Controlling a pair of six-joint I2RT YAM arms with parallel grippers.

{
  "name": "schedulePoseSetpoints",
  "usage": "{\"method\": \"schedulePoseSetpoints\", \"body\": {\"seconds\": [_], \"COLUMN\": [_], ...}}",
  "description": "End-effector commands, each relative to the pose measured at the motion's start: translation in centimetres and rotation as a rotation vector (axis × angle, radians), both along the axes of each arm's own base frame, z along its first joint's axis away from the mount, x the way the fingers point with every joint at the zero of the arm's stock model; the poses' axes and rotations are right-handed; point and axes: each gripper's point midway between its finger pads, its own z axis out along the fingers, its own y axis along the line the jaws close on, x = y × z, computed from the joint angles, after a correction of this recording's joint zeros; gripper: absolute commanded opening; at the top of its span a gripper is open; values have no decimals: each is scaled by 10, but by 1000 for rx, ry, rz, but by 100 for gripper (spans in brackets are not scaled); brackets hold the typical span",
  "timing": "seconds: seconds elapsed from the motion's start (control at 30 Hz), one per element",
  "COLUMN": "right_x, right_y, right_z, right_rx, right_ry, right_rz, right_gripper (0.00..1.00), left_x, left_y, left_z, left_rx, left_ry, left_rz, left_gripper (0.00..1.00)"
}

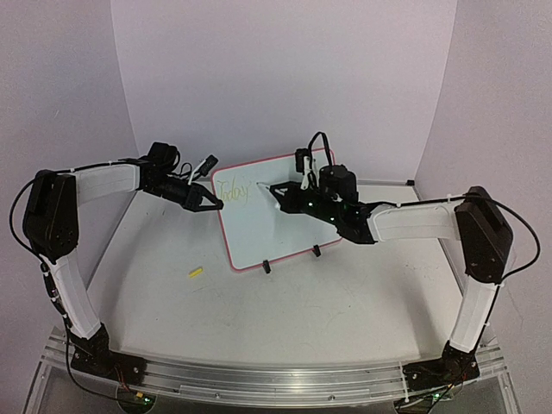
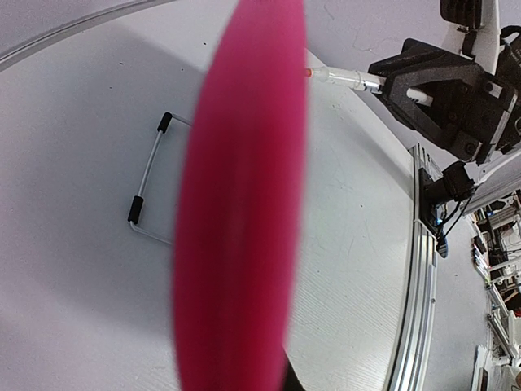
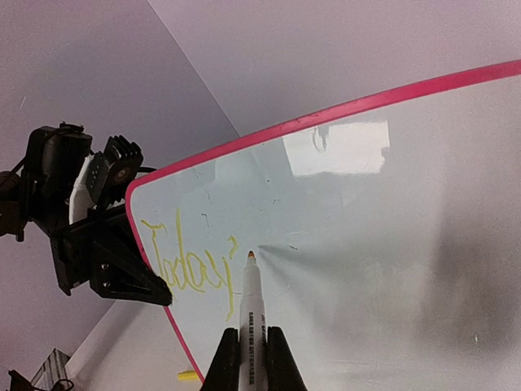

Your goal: Write a sentence on the whiteboard

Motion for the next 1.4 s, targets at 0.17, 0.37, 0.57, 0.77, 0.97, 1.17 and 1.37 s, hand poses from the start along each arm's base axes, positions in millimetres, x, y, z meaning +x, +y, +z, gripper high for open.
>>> {"method": "schedulePoseSetpoints", "body": {"seconds": [0.17, 0.37, 0.57, 0.77, 0.97, 1.17, 1.37], "right_x": [12, 15, 17, 14, 8, 4, 4], "right_y": [3, 5, 7, 11, 10, 7, 0], "right_z": [17, 11, 7, 2, -10, -17, -16], "right_rx": [33, 22, 12, -1, -14, -23, -29], "right_ry": [-35, -25, -17, -6, 21, 37, 34], "right_rz": [-17, -19, -18, 9, 31, 34, 3], "right_gripper": [0, 0, 0, 0, 0, 0, 0], "left_x": [-1, -1, -1, -1, -1, -1, -2], "left_y": [-5, -5, -5, -5, -5, -6, -6], "left_z": [-9, -9, -9, -8, -7, -6, -6], "left_rx": [51, 52, 51, 51, 50, 49, 50], "left_ry": [-9, -9, -10, -12, -15, -17, -16], "left_rz": [-7, -7, -7, -7, -7, -8, -9], "left_gripper": [0, 0, 0, 0, 0, 0, 0]}}
